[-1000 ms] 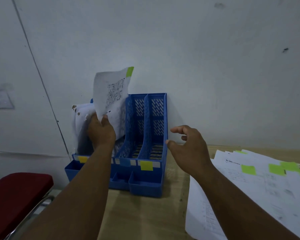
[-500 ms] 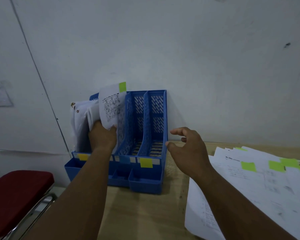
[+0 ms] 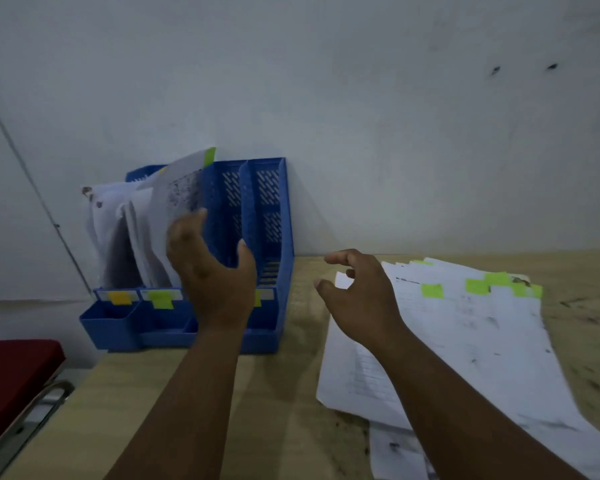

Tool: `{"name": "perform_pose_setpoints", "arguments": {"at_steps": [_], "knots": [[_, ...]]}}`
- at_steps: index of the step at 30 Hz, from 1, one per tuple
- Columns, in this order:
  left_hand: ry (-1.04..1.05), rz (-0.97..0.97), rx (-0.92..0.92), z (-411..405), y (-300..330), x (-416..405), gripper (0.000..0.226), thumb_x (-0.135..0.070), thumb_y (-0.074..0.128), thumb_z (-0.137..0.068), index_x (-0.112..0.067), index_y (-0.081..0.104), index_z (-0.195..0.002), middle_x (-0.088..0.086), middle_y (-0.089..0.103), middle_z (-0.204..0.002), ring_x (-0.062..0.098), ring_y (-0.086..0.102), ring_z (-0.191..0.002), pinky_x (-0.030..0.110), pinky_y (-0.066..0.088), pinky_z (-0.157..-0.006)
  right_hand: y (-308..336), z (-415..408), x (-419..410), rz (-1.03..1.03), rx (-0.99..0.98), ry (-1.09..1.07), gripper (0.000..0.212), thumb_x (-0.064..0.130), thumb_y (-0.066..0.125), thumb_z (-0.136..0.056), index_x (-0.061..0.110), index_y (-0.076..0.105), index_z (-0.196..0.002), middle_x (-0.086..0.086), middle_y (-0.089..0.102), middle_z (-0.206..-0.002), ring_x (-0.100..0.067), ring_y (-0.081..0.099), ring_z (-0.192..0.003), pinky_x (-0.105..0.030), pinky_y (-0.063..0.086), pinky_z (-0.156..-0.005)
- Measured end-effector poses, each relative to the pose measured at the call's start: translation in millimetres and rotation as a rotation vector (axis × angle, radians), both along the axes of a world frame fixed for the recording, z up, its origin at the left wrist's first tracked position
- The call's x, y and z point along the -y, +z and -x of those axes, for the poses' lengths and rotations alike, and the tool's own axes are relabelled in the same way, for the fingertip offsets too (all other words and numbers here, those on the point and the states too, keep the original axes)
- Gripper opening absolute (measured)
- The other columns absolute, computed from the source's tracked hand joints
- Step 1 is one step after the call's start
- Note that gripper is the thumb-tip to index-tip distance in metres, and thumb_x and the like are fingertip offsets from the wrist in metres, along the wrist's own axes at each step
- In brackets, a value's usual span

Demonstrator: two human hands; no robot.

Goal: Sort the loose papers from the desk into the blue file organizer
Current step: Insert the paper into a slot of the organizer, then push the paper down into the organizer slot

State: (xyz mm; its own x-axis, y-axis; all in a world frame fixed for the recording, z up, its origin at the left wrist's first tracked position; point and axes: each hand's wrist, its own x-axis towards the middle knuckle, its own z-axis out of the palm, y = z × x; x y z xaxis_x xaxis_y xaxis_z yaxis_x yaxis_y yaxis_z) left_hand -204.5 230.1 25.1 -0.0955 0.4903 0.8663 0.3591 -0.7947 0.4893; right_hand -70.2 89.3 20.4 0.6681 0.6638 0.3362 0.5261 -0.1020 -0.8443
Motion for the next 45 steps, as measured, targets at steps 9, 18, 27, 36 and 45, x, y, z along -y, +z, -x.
{"name": "perform_pose_setpoints", "arguments": {"at_steps": [9, 18, 27, 36, 45], "knots": [[-0.402, 0.430, -0.199, -66.1, -43.1, 94.4, 0.017, -0.016, 0.074, -0.088, -0.020, 0.072, -0.105, -0.009, 0.070, -0.100, 0.007, 0.062, -0.092, 0.005, 0.045, -0.072, -21.7, -37.7, 63.7, 0.222, 0.045, -0.262, 0.036, 0.041, 0.073, -0.084, 0.040, 0.059, -0.117, 0.007, 0.053, -0.133, -0.020, 0.051, -0.124, -0.043, 0.045, -0.104], [-0.439, 0.719, -0.348, -79.8, -86.6, 97.1, 0.044, -0.030, 0.082, -0.083, -0.026, 0.064, -0.123, -0.016, 0.062, -0.114, 0.003, 0.057, -0.103, 0.002, 0.037, -0.074, -62.1, -44.8, 86.4, 0.417, 0.147, -0.332, 0.039, 0.043, 0.068, -0.083, 0.043, 0.056, -0.120, 0.008, 0.048, -0.133, -0.021, 0.043, -0.127, -0.041, 0.032, -0.105], [-0.443, 0.760, -0.278, -83.0, -83.9, 95.0, 0.038, -0.022, 0.083, -0.083, -0.030, 0.061, -0.113, -0.015, 0.064, -0.110, -0.004, 0.060, -0.088, 0.005, 0.042, -0.070, -69.1, -52.1, 86.4, 0.503, 0.132, -0.345, 0.051, 0.054, 0.070, -0.078, 0.044, 0.053, -0.124, 0.002, 0.032, -0.149, -0.025, 0.025, -0.140, -0.045, 0.022, -0.114], [-0.513, 0.880, -0.211, -77.7, -80.0, 88.1, 0.055, -0.034, 0.087, -0.078, -0.028, 0.058, -0.124, -0.012, 0.066, -0.109, -0.002, 0.061, -0.087, 0.018, 0.043, -0.065, -66.8, -58.0, 89.1, 0.489, 0.116, -0.338, 0.060, 0.051, 0.079, -0.075, 0.041, 0.052, -0.128, -0.002, 0.028, -0.152, -0.029, 0.022, -0.141, -0.045, 0.029, -0.111], [-0.602, 0.920, -0.242, -77.7, -82.8, 84.3, 0.059, -0.023, 0.081, -0.084, -0.032, 0.056, -0.137, -0.009, 0.073, -0.103, 0.013, 0.070, -0.093, 0.039, 0.059, -0.081, -62.0, -61.3, 91.3, 0.495, 0.058, -0.351, 0.076, 0.053, 0.090, -0.063, 0.040, 0.051, -0.128, -0.005, 0.029, -0.152, -0.031, 0.028, -0.139, -0.040, 0.035, -0.110]]}}
